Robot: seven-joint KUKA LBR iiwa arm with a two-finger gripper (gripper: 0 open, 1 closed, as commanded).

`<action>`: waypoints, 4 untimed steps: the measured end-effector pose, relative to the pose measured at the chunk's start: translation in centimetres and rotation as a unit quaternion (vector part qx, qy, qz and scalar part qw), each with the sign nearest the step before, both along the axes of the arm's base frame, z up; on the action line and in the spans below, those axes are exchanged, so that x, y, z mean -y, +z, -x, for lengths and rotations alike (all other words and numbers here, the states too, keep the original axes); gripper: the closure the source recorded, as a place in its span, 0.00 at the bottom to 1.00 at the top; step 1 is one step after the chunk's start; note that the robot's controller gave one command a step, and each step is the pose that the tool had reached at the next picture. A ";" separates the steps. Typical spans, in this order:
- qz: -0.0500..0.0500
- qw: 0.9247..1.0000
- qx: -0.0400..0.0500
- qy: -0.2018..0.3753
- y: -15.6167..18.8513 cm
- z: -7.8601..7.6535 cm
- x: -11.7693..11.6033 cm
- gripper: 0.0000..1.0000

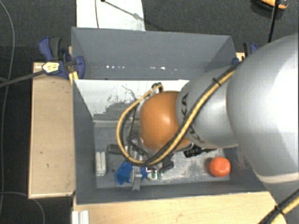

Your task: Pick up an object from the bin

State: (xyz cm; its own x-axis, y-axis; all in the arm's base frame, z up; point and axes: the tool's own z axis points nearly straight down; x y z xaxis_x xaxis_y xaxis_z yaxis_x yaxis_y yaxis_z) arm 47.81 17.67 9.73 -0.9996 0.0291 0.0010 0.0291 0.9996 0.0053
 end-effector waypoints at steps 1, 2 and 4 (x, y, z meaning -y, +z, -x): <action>-0.001 0.998 0.000 -0.065 0.7 -0.1 2.2 0.00; -0.004 0.995 -0.006 -0.096 -1.9 -0.6 1.0 0.00; -0.011 0.995 -0.003 -0.098 -1.8 0.2 2.4 1.00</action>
Offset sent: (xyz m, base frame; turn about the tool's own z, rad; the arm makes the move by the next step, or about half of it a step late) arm 0.0067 -0.0165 -0.0273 0.1981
